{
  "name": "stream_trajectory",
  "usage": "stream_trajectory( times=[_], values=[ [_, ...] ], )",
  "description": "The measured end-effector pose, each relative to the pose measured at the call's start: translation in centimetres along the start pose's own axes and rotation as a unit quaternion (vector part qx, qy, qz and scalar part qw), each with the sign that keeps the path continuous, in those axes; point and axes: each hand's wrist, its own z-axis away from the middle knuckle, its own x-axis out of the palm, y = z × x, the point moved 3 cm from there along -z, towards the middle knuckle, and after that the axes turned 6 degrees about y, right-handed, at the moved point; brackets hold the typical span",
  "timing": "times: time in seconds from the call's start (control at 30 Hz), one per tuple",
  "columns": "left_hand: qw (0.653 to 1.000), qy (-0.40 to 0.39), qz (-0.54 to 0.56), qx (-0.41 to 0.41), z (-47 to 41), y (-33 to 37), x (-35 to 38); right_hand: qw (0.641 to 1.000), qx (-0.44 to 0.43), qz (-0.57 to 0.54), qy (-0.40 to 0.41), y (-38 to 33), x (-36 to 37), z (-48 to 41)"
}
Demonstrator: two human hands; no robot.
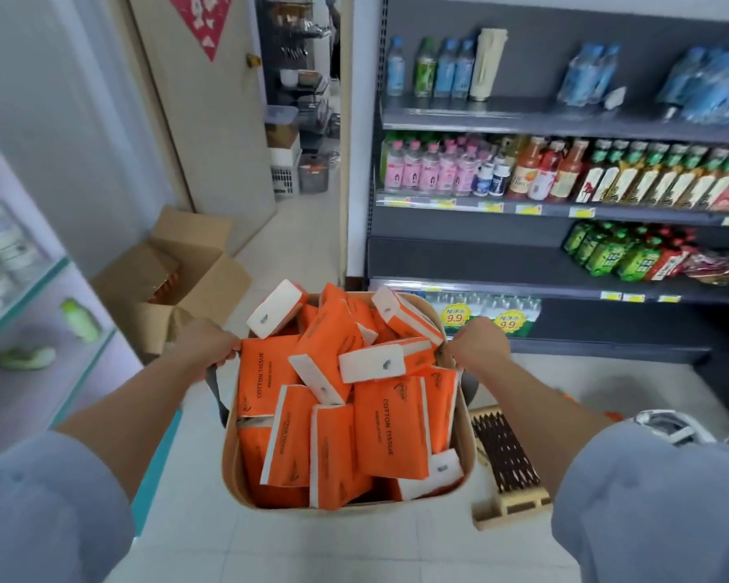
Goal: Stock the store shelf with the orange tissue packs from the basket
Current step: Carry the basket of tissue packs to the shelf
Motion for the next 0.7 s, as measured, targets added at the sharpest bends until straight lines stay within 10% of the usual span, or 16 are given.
stream_trajectory(
  times=[0.7],
  values=[
    [0.999, -0.038, -0.014, -0.023, -21.8, 20.1, 18.8, 0.997, 0.053, 0.05, -0.018, -0.4, 2.1, -31.9]
  ],
)
